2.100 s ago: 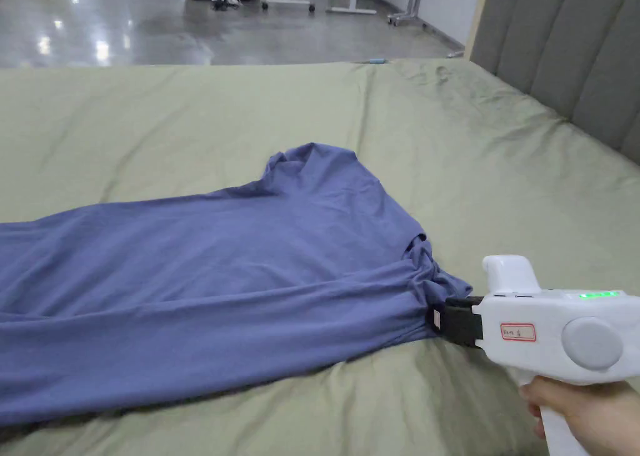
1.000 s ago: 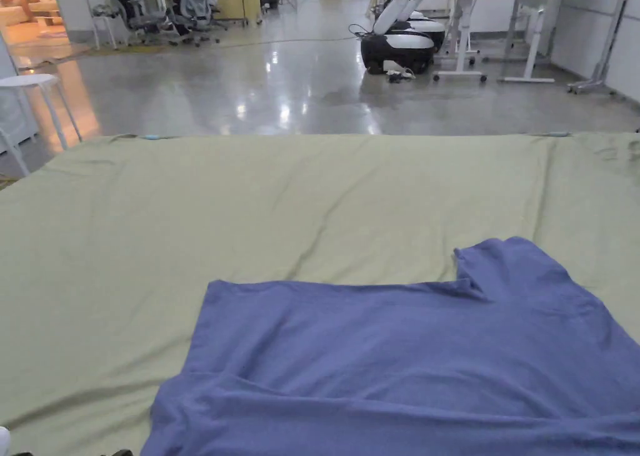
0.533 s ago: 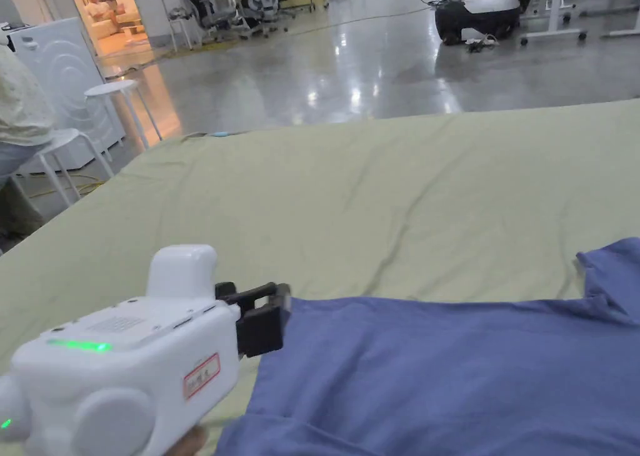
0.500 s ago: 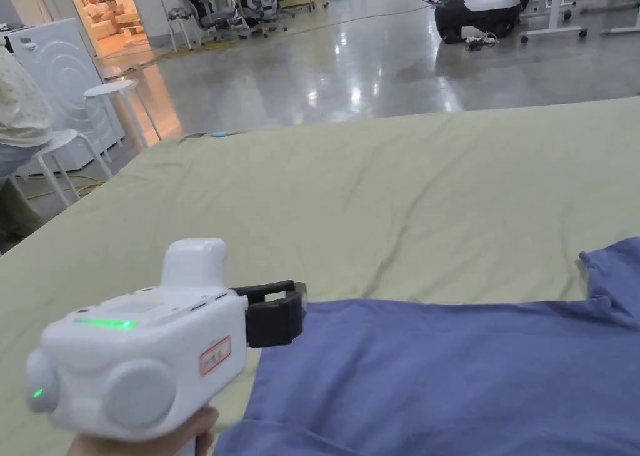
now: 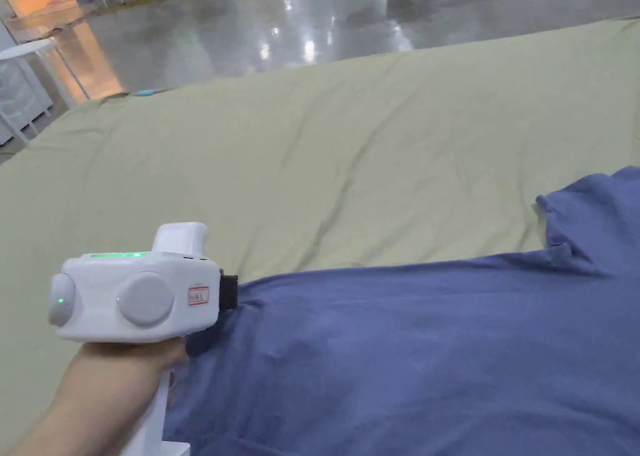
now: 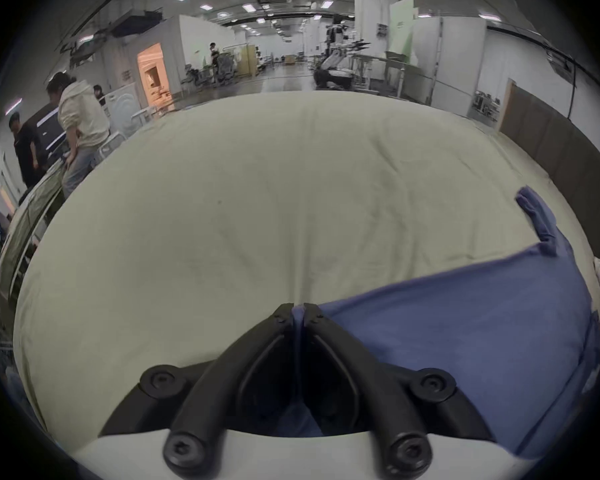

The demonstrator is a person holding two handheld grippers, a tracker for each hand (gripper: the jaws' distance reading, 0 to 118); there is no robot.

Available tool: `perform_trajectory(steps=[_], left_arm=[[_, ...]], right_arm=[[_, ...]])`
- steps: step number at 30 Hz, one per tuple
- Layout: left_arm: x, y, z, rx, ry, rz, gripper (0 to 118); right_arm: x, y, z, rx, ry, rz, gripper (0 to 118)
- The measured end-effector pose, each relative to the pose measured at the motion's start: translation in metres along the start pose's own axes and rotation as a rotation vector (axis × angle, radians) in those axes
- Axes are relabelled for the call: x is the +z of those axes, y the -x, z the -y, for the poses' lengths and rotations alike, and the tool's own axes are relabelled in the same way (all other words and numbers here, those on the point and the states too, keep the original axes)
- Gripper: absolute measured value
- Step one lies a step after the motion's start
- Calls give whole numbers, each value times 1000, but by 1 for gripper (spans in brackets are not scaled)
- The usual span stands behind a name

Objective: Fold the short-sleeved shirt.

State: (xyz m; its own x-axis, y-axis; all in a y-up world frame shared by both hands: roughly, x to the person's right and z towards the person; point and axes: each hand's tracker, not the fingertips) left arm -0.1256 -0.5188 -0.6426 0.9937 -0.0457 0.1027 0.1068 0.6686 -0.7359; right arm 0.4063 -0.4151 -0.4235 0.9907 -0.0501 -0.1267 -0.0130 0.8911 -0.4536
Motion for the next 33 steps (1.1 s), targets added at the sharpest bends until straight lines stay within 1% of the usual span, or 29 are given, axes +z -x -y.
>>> perform_trajectory(steps=[1, 2, 3, 4, 5, 6, 7, 8, 9, 10, 11, 12, 13, 14, 15, 17, 18, 19, 20, 22, 25, 28, 31, 33], left_arm=[[6, 3, -2, -4, 1, 50, 3], [13, 7, -3, 36, -1, 106, 3], [24, 7, -1, 78, -16, 132, 3], [33, 7, -1, 75, -38, 135, 3], [39, 7, -2, 57, -48, 125, 3], [47, 7, -3, 49, -63, 118, 3], [50, 10, -4, 48, -74, 123, 3], [55, 11, -5, 49, -78, 137, 3], [58, 11, -5, 49, -83, 144, 3], [60, 11, -6, 46, -85, 147, 3], [61, 11, -5, 45, -84, 150, 3], [61, 11, -4, 44, -84, 152, 3], [61, 10, -4, 42, -76, 157, 3], [61, 9, -2, 42, -74, 159, 3], [60, 11, -2, 41, -72, 160, 3], [62, 12, 1, 44, -66, 165, 3], [64, 12, 3, 43, -67, 163, 3], [65, 15, 3, 43, -67, 162, 3], [68, 16, 3, 43, -66, 164, 3], [80, 17, 4, 44, -69, 165, 3], [107, 23, 4, 65, -103, 185, 3], [144, 32, 12, 54, -157, 201, 3], [178, 42, 32, 39, -171, 211, 3], [194, 47, 53, 40, -171, 234, 3]], right_arm=[[-15, -3, -6, 2, 23, 1, 2], [-31, -7, -12, 12, 66, -5, 2], [-51, -12, -20, 27, 105, -3, 3], [-74, -18, -32, 54, 133, 42, 3], [-94, -23, -38, 75, 171, 93, 12], [-120, -31, -45, 95, 227, 151, 30], [-148, -41, -50, 101, 296, 174, 53], [-169, -52, -53, 53, 377, 171, 75], [-193, -63, -53, 2, 454, 172, 82], [-214, -74, -48, -56, 490, 162, 85], [-230, -82, -42, -109, 514, 172, 85], [-242, -90, -35, -158, 542, 198, 85], [-253, -94, -25, -165, 585, 219, 84], [-261, -95, -15, -170, 625, 235, 78], [-267, -93, -3, -149, 696, 224, 77], [-247, -82, -3, -45, 539, 213, 70], [-243, -81, -7, -35, 545, 195, 63], [-238, -83, -11, -80, 534, 186, 30], [-226, -83, -13, -100, 533, 199, 2], [-205, -82, -22, -109, 506, 167, 2], [-160, -73, -44, -126, 415, 124, 2], [-96, -63, -60, -95, 340, 81, 2], [-33, -54, -59, -33, 309, 85, 2], [5, -53, -47, -53, 298, 67, 2]])
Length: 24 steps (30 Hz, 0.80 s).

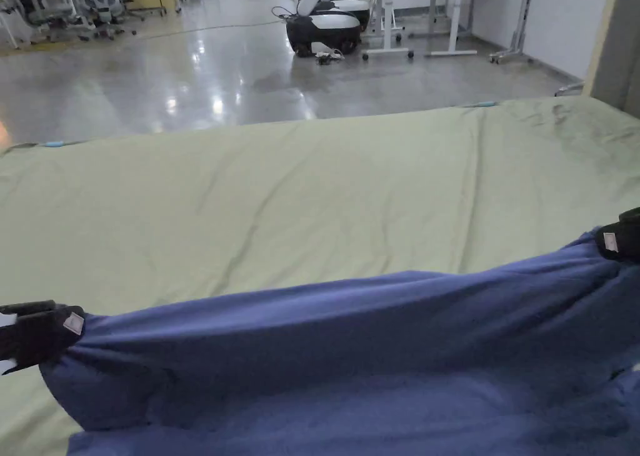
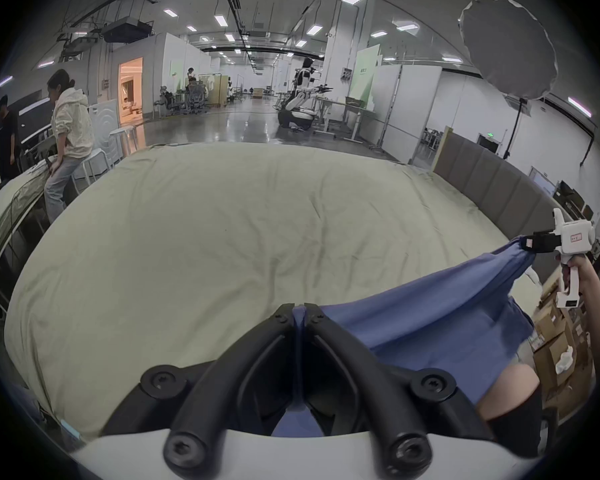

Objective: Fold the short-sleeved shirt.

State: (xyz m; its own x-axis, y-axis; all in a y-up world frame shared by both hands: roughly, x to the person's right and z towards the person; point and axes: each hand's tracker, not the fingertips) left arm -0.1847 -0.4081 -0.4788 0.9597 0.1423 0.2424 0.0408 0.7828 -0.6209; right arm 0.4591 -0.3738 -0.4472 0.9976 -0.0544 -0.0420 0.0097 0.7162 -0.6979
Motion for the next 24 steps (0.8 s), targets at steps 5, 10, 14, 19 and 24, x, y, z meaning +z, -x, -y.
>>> perform_trajectory(steps=[5, 10, 14, 19, 24], left_arm=[[33, -1, 59, 1, 44, 47, 3], [41, 8, 118, 62, 113, 81, 3], [39, 19, 143, 71, 134, 83, 3], [21, 20, 158, 107, 161, 61, 4], [33, 24, 152, 170, 158, 50, 118]], right_arm=[[48, 13, 79, 7, 2, 1, 2], [51, 25, 160, -1, 37, 29, 2], [35, 18, 199, -33, 88, 63, 2], [19, 24, 218, 27, 47, 113, 3], [40, 22, 212, 0, 65, 250, 109]])
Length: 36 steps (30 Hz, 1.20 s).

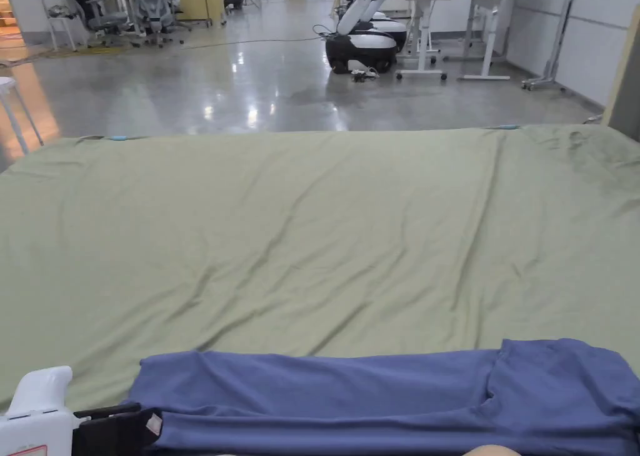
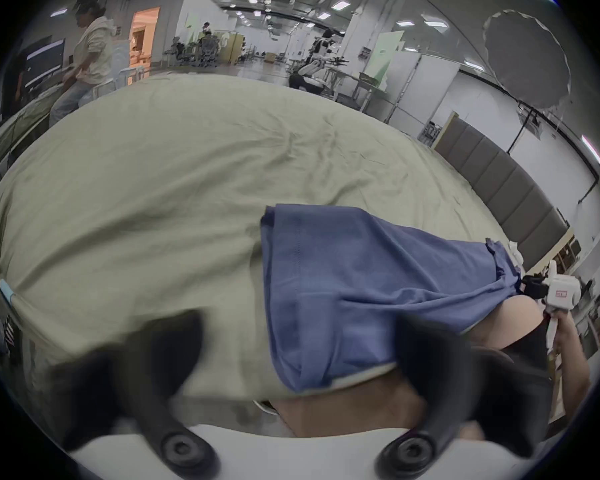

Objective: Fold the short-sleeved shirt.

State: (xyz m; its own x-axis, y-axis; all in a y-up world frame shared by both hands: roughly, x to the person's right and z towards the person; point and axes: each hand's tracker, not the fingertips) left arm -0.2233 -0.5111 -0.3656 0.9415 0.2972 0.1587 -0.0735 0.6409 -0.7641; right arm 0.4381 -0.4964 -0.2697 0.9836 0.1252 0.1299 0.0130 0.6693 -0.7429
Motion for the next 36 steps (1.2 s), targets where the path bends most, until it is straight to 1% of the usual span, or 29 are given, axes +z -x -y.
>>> perform_trajectory(steps=[1, 2, 4, 5, 6, 7, 8, 9, 10, 11, 13, 15, 16, 17, 18, 19, 21, 22, 24, 26, 27, 29, 31, 33, 34, 35, 36], left_arm=[[15, 3, -1, 23, 20, 48, 118], [33, 7, -1, 35, -67, 100, 118], [64, 11, -5, 82, -89, 142, 118], [77, 14, -7, 105, -96, 170, 118], [80, 20, -15, 137, -105, 227, 115], [89, 24, -17, 163, -133, 294, 91], [95, 27, -21, 186, -150, 343, 2], [97, 30, -25, 211, -141, 377, 0], [106, 31, -19, 228, -194, 372, 0], [109, 36, -19, 244, -175, 399, 0], [106, 47, -17, 280, -143, 526, 0], [85, 58, -31, 285, -127, 552, 0], [72, 68, -33, 311, -94, 588, 1], [57, 79, -36, 361, -51, 624, 50], [42, 90, -34, 429, 6, 653, 108], [23, 101, -34, 485, 58, 650, 118], [-6, 119, -23, 456, 160, 653, 118], [-16, 119, -25, 480, 98, 671, 118], [-35, 125, -24, 540, 133, 674, 118], [-57, 122, -23, 578, 182, 737, 118], [-64, 116, -23, 577, 178, 749, 118], [-73, 99, -35, 505, 143, 823, 118], [-86, 84, -38, 481, 152, 784, 118], [-98, 67, -44, 423, 152, 788, 118], [-108, 72, -42, 387, 174, 774, 118], [-111, 70, -44, 369, 185, 764, 108], [-115, 69, -46, 361, 197, 756, 65]], right_arm=[[13, -7, 0, -54, -33, -24, 113], [29, -14, -1, -115, -96, -57, 111], [58, -28, -4, -208, -158, -103, 106], [72, -30, -6, -226, -179, -122, 93], [89, -30, -8, -234, -229, -144, 69], [102, -29, -11, -218, -278, -169, 33], [111, -24, -13, -184, -312, -175, 2], [121, -16, -17, -158, -335, -145, 2], [130, -8, -19, -176, -363, -147, 2], [134, -2, -23, -173, -363, -184, 2], [144, 16, -29, -166, -386, -218, 2], [145, 32, -36, -146, -377, -270, 2], [145, 43, -38, -141, -370, -278, 2], [145, 52, -40, -130, -363, -295, 2], [144, 61, -43, -118, -353, -315, 2], [142, 70, -45, -109, -346, -330, 2], [139, 84, -50, -104, -328, -372, 2], [138, 89, -53, -107, -323, -382, 2], [133, 89, -53, -101, -319, -385, 2], [130, 94, -58, -99, -304, -390, 2], [125, 83, -53, -103, -299, -392, 2], [119, 83, -56, -104, -291, -386, 2], [114, 90, -58, -107, -274, -384, 2], [110, 97, -61, -102, -278, -377, 2], [110, 100, -62, -91, -291, -378, 2], [112, 106, -63, -80, -291, -397, 2], [112, 109, -65, -84, -287, -418, 2]])
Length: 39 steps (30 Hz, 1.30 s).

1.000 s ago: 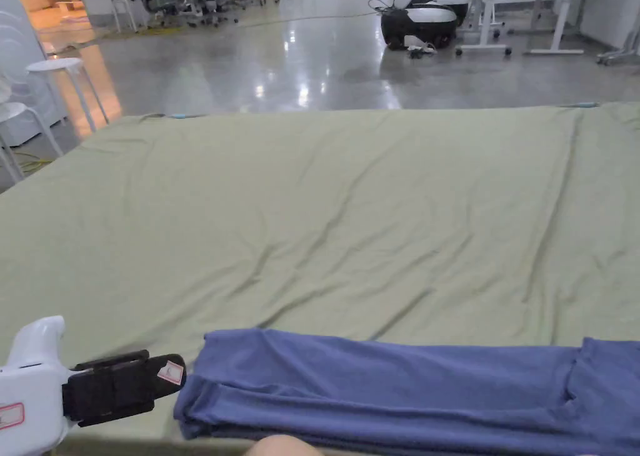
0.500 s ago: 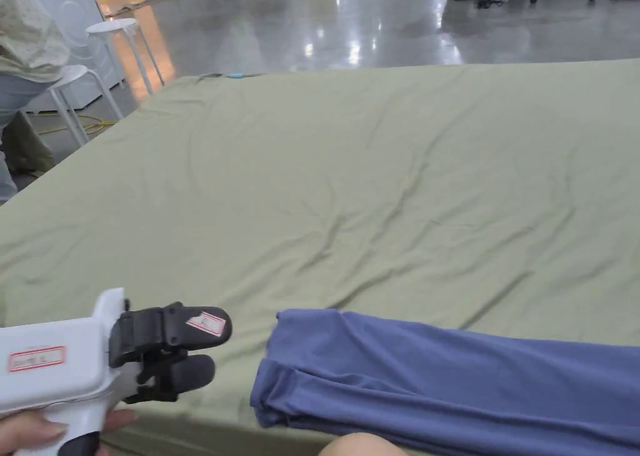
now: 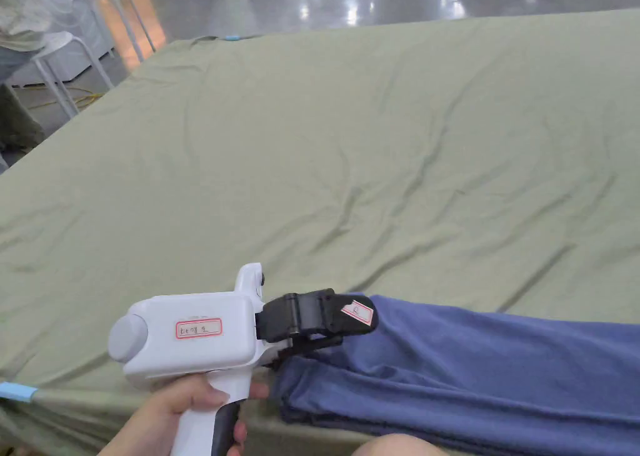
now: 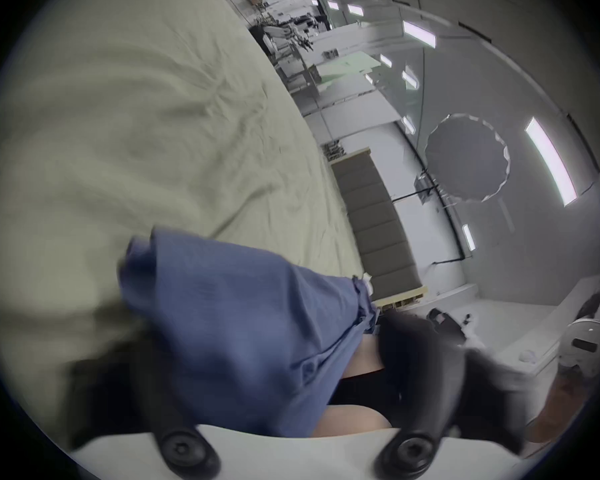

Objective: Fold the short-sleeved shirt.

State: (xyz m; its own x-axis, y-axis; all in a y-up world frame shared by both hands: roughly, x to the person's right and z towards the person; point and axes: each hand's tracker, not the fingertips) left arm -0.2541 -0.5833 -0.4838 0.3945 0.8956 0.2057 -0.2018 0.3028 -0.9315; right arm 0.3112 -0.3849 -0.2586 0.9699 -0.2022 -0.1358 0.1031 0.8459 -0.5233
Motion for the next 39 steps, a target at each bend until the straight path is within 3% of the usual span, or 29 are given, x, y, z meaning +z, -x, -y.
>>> perform_trajectory(steps=[1, 3, 5, 15, 22, 25, 31, 39], left_arm=[[-5, 3, -2, 5, 29, -72, 5], [-23, -9, 15, 13, 77, -217, 5], [-11, -14, 10, 5, 73, -135, 5], [51, -44, -23, 2, 45, -304, 5], [76, -87, -57, 61, 120, -625, 5], [38, -143, -63, -44, 160, -733, 5], [-51, -216, -54, -90, 190, -736, 5], [-200, -205, -8, -117, 356, -689, 5]], right_arm=[[-1, 1, -1, -8, 0, -21, 2], [-3, 3, -1, -3, 2, -29, 2], [-3, 5, -1, 20, 2, -30, 2], [0, -5, -3, 42, -13, -45, 2], [4, -2, 0, 77, -51, -87, 2], [2, -4, 1, 75, -79, -118, 2], [22, -29, 10, 44, -130, -147, 2], [52, -66, 28, -15, -149, -112, 2]])
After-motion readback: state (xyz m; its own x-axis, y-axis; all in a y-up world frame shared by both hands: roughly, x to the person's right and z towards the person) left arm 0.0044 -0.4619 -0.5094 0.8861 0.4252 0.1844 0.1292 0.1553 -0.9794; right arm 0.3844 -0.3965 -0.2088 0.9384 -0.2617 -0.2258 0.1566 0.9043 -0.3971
